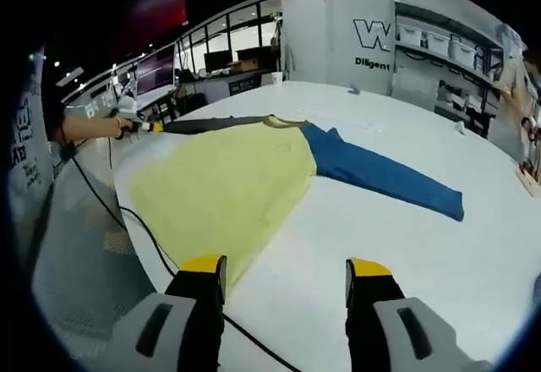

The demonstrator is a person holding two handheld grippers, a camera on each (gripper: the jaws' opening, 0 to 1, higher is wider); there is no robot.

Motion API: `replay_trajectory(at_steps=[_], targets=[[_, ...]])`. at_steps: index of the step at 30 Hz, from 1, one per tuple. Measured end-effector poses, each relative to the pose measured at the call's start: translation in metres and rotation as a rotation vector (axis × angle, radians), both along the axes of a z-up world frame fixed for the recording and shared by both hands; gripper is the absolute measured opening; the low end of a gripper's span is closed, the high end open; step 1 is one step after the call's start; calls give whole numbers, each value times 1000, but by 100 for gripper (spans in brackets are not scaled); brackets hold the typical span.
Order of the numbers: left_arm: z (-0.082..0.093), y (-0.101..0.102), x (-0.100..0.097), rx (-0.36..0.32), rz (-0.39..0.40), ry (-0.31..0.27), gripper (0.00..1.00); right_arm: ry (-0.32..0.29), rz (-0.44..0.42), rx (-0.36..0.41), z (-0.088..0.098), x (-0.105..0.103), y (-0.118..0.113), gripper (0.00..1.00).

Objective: Fold the garment on the visible template until the final outline fits inside the template.

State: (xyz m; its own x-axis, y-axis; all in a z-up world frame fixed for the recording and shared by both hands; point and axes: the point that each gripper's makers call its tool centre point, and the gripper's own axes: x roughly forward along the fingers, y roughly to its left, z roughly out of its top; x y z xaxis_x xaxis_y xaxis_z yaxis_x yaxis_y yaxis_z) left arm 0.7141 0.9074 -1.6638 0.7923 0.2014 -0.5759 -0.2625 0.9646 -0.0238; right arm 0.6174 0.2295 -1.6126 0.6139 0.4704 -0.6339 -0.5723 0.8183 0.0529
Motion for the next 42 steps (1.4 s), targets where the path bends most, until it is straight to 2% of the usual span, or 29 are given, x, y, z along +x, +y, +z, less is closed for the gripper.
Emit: replay_trajectory(at_steps=[3,4,6,7,9,15,18,20,23,25,29,30,31,33,34,37,39,40,42], targets=[[-4,8,5,1,6,5,41,11,5,-4,-2,-1,-1,53],[-10,15,8,8,-2,13,39,9,3,-15,-3,-1,-2,53],[-13,15,8,-3,-2,26,34,22,-1,-13,-4,-3,0,52],[-8,19,12,18,1,1,34,23,-3,-12,-5,-2,0,52],[-9,20,16,3,3,6,35,27,1,-12,-5,-3,1,51],[-8,21,27,22,-33,41,30,32,-8,-10,-7,-4,5,49],[-8,15,31,-20,-54,46,23,37,-1,-17,-9,-6,7,48],[-6,8,31,-42,-67,46,25,44,-7,-14,-12,-6,3,48],[0,9,36,-86,-37,-1,35,46,-14,-12,-12,-6,4,47],[-1,14,45,-134,-24,-34,32,52,-18,-16,-13,-7,3,46],[-3,10,49,-147,9,-55,24,54,-19,-21,-13,-6,3,45],[-5,19,51,-152,26,-56,23,52,-21,-19,-12,-6,3,45],[-4,31,53,-114,33,-66,23,51,-22,-19,-12,-6,2,44],[-7,34,54,-121,37,-62,21,51,-22,-22,-12,-6,2,44],[-10,23,48,-149,74,-37,18,53,-24,-22,-12,-6,2,44],[-19,28,49,-160,109,-40,1,55,-25,-23,-12,-7,3,44],[-19,39,51,-168,106,-49,0,57,-26,-22,-12,-7,4,44],[-14,26,48,-195,134,-55,0,57,-25,-22,-13,-7,5,44],[-12,24,49,-200,139,-60,0,53,-26,-17,-13,-5,5,45]])
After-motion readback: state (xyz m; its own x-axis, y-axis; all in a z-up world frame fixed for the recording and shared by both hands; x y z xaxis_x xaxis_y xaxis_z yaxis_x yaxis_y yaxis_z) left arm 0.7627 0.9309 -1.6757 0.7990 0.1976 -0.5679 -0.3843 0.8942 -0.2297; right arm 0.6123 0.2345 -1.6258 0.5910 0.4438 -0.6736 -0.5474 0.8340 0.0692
